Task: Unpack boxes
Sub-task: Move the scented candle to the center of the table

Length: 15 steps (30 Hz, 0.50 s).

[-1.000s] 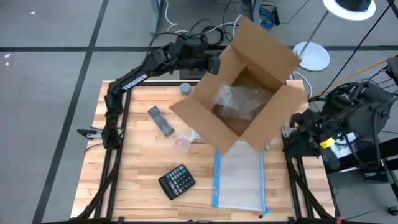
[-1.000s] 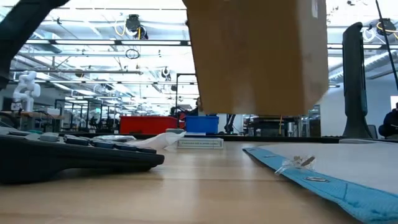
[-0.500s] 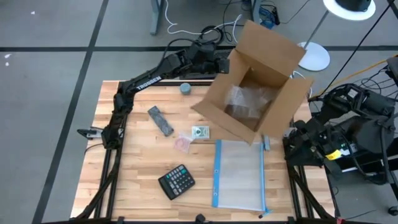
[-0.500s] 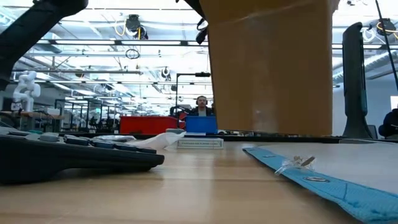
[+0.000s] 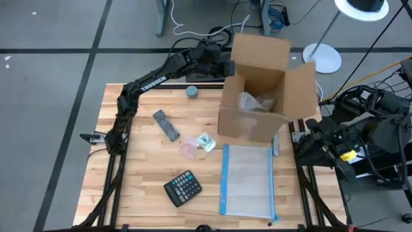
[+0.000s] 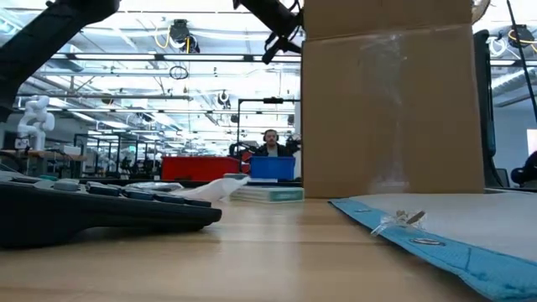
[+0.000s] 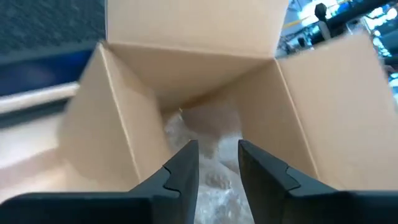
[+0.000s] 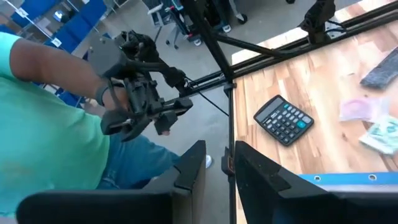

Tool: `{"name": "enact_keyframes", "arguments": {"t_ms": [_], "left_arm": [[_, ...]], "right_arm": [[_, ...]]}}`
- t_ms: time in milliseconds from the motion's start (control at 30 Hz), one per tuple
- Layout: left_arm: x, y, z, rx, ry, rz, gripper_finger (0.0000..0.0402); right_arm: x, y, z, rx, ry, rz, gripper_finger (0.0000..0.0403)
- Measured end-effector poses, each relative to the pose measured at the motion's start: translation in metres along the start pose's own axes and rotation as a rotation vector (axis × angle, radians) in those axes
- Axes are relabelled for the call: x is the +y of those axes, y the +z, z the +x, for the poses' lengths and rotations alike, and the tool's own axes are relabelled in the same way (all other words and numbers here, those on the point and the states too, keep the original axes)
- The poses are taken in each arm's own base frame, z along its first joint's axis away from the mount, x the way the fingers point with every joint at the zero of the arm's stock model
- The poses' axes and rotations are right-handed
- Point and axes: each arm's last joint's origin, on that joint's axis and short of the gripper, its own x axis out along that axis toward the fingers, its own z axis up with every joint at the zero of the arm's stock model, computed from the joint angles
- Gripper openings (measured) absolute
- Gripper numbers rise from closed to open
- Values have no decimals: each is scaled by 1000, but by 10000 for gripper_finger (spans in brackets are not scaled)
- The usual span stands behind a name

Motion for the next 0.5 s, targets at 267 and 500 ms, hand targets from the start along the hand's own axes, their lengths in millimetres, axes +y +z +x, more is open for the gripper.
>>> {"name": "enact_keyframes", "arguments": {"t_ms": [267, 500], "left_arm": [[-14, 7, -16, -53, -112, 56, 116], [-37, 30, -99, -268, -214, 288, 117]], "right_arm": [[3, 2, 0, -16, 24, 4, 75], [8, -6, -4, 32, 61, 79, 75]]}}
